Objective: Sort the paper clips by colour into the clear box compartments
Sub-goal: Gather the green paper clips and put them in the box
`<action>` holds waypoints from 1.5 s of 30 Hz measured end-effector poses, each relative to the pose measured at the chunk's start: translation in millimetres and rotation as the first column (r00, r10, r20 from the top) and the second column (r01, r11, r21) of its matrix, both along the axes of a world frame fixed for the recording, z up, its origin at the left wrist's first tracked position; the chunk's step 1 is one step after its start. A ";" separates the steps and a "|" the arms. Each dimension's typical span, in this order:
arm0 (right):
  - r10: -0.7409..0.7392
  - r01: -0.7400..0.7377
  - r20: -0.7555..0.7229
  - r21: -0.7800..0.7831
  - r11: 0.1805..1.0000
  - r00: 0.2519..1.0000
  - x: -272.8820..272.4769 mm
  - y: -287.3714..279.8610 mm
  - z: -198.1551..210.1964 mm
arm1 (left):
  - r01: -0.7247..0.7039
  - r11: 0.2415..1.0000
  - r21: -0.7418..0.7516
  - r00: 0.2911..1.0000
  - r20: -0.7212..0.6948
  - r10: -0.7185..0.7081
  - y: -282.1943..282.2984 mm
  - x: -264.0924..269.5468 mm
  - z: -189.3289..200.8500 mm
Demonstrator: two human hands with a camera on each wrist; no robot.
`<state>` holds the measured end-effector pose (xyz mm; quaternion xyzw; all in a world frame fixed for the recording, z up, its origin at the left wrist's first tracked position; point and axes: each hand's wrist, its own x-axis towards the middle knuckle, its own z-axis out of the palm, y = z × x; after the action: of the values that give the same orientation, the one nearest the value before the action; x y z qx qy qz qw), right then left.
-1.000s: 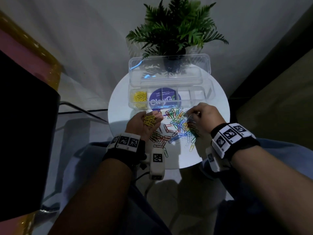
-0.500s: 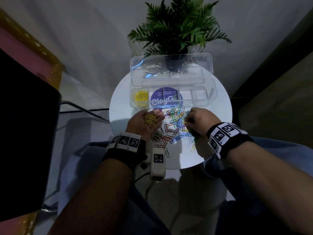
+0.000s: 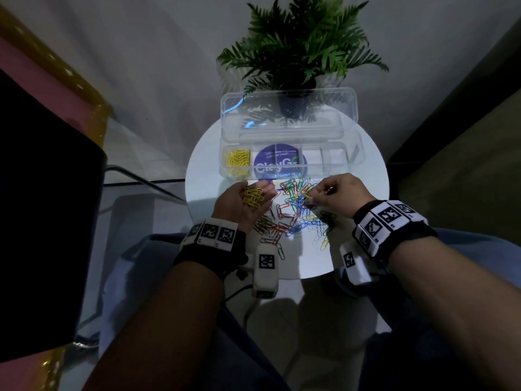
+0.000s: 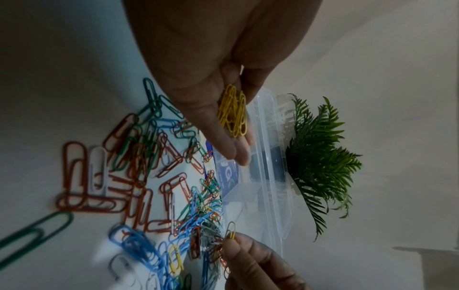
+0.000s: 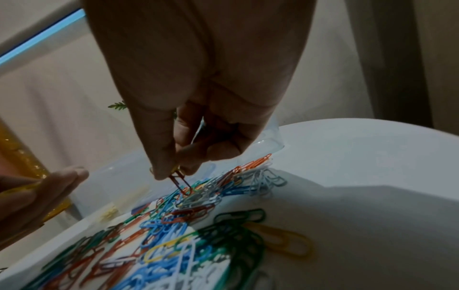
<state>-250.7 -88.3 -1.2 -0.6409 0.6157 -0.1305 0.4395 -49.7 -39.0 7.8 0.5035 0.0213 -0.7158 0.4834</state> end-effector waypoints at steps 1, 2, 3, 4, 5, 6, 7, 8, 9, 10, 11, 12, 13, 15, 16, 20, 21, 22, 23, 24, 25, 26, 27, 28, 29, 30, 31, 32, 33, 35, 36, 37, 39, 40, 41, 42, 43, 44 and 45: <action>-0.011 0.011 0.009 0.008 1.000 1.000 -0.5 -0.8 -0.6 | 0.003 1.000 0.000 1.000 0.002 -0.003 0.2 0.2 0.3; -0.022 0.021 0.030 0.021 1.000 0.999 -1.2 -1.2 -0.5 | 0.005 1.000 -0.001 1.000 0.003 -0.005 0.6 0.6 0.3; -0.031 0.029 0.063 0.036 0.999 0.998 -1.7 -1.2 0.4 | 0.007 1.000 -0.003 1.000 0.003 -0.007 1.0 0.8 0.5; -0.034 0.030 0.096 0.049 0.998 0.995 -2.3 -0.7 1.9 | 0.008 1.000 -0.006 1.000 0.001 -0.008 1.2 1.2 0.4; -0.035 0.029 0.121 0.055 0.998 0.992 -2.8 -0.3 2.5 | 0.008 1.000 -0.008 1.000 -0.002 -0.008 1.3 1.6 0.6; -0.032 0.024 0.140 0.061 0.998 0.990 -3.5 0.1 2.8 | 0.006 1.000 -0.009 1.000 -0.003 -0.006 1.4 1.9 0.6; -0.027 0.017 0.152 0.064 0.998 0.988 -3.9 0.1 2.5 | 0.004 1.000 -0.009 1.000 -0.004 -0.004 1.5 1.9 1.0; -0.017 0.007 0.154 0.065 0.998 0.988 -3.9 0.0 2.0 | 0.003 1.000 -0.009 1.000 -0.003 -0.003 1.6 1.8 1.1; -0.016 0.005 0.151 0.069 0.998 0.988 -3.6 -0.6 1.0 | 0.001 1.000 -0.010 1.000 0.000 -0.001 1.7 1.4 1.5; -0.017 0.007 0.146 0.073 0.997 0.989 -3.4 -1.0 0.3 | -0.001 1.000 -0.010 1.000 0.004 0.001 1.7 1.1 1.7; -0.020 0.010 0.135 0.069 0.998 0.991 -3.1 -1.6 -0.2 | -0.001 1.000 -0.009 1.000 0.009 0.001 1.9 0.6 2.0; -0.017 0.010 0.118 0.059 0.998 0.993 -3.2 -2.6 -1.1 | 0.000 1.000 -0.008 1.000 0.013 0.000 1.9 0.2 2.1; -0.012 0.007 0.099 0.054 0.999 0.995 -3.3 -3.7 -2.3 | 0.001 1.000 -0.008 1.000 0.013 -0.001 2.1 -0.1 2.3; 0.016 -0.018 0.053 0.050 0.999 0.998 -2.3 -5.4 -3.7 | 0.002 1.000 -0.007 1.000 0.012 -0.001 2.2 0.2 2.7; 0.049 -0.049 0.013 0.044 0.998 0.999 -1.3 -5.5 -3.8 | 0.003 1.000 -0.007 1.000 0.012 -0.003 2.4 0.4 2.8; 0.140 -0.147 -0.148 -0.039 0.988 0.979 1.9 -8.0 -2.7 | 0.003 1.000 -0.004 1.000 0.010 -0.003 2.4 1.1 3.0; 0.122 -0.140 -0.179 -0.091 0.986 0.976 1.3 -9.6 -1.7 | 0.001 1.000 -0.002 1.000 0.010 -0.001 2.2 1.2 2.8; 0.104 -0.139 -0.213 -0.157 0.978 0.972 0.5 -11.3 -0.7 | -0.001 1.000 0.000 1.000 0.009 0.001 2.0 1.2 2.5; 0.099 -0.151 -0.244 -0.205 0.967 0.965 -0.1 -12.7 -0.1 | -0.001 1.000 0.003 1.000 0.008 0.001 1.8 1.1 2.6; 0.117 -0.181 -0.270 -0.225 0.957 0.956 -0.3 -13.2 0.8 | 0.000 1.000 0.004 1.000 0.007 0.000 1.7 1.1 2.6; 0.157 -0.225 -0.289 -0.218 0.950 0.944 0.7 -12.8 1.7 | 0.001 1.000 0.006 1.000 0.008 -0.001 1.5 1.2 2.6; 0.210 -0.275 -0.299 -0.193 0.942 0.931 2.5 -10.9 3.0 | 0.001 1.000 0.008 1.000 0.009 -0.001 1.3 1.2 2.5; 0.263 -0.319 -0.297 -0.156 0.935 0.918 5.0 -8.2 4.2 | 0.001 1.000 0.011 1.000 0.009 -0.001 1.2 1.5 2.8; 0.315 -0.362 -0.295 -0.117 0.925 0.902 7.9 -5.3 5.0 | 0.001 1.000 0.015 1.000 0.006 -0.001 1.0 1.6 2.3; 0.367 -0.410 -0.305 -0.089 0.908 0.879 11.3 -2.7 5.6 | 0.000 1.000 0.018 1.000 0.001 0.000 1.1 1.9 2.3; 0.421 -0.467 -0.333 -0.069 0.882 0.844 15.0 -0.5 5.5 | -0.002 1.000 0.017 1.000 -0.005 0.002 1.2 2.4 1.8; 0.472 -0.525 -0.372 -0.050 0.850 0.799 18.7 0.8 4.3 | -0.005 1.000 0.015 1.000 -0.007 0.005 1.4 2.6 1.4; 0.512 -0.573 -0.410 -0.033 0.819 0.755 22.0 1.7 2.4 | -0.006 1.000 0.012 1.000 -0.006 0.006 1.6 2.9 1.0; 0.537 -0.605 -0.439 -0.018 0.796 0.720 24.5 1.7 0.5 | -0.007 1.000 0.011 1.000 -0.001 0.007 1.6 2.9 1.0; 0.547 -0.624 -0.462 -0.016 0.781 0.698 26.2 1.1 -2.1 | -0.005 1.000 0.005 1.000 0.002 0.005 1.9 2.6 1.6; 0.536 -0.615 -0.458 -0.031 0.788 0.709 25.8 0.8 -2.7 | -0.004 1.000 0.001 1.000 0.001 0.004 2.2 2.6 2.2; 0.518 -0.597 -0.445 -0.048 0.801 0.731 25.0 0.5 -3.0 | -0.003 1.000 -0.001 1.000 0.000 0.003 2.3 2.9 3.0; 0.470 -0.544 -0.396 -0.094 0.833 0.789 22.0 0.5 -3.2 | -0.003 1.000 -0.002 1.000 -0.005 0.003 2.6 2.9 3.4; 0.443 -0.512 -0.358 -0.121 0.850 0.822 20.4 0.7 -3.1 | -0.002 1.000 -0.004 1.000 -0.006 0.002 2.7 2.9 3.4; 0.403 -0.461 -0.307 -0.145 0.876 0.862 18.5 0.7 -2.9 | 0.000 1.000 -0.005 1.000 -0.005 0.000 2.9 2.8 3.4; 0.352 -0.396 -0.240 -0.169 0.903 0.905 16.5 0.2 -2.9 | 0.001 1.000 -0.007 1.000 -0.003 -0.001 2.9 2.9 3.4; 0.293 -0.324 -0.178 -0.188 0.927 0.939 14.6 -0.9 -2.8 | 0.001 1.000 -0.007 1.000 0.000 -0.001 3.0 2.8 3.5; 0.239 -0.262 -0.130 -0.201 0.944 0.962 12.3 -2.6 -3.1 | 0.002 1.000 -0.008 1.000 0.001 -0.002 3.0 2.7 3.5; 0.192 -0.207 -0.095 -0.196 0.958 0.977 10.3 -4.2 -3.2 | 0.002 1.000 -0.009 1.000 0.001 -0.002 2.9 2.4 3.7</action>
<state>-240.4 -92.4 -4.4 -0.7460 0.5473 -0.1241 0.3586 -47.3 -36.0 11.5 0.5016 0.0174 -0.7161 0.4851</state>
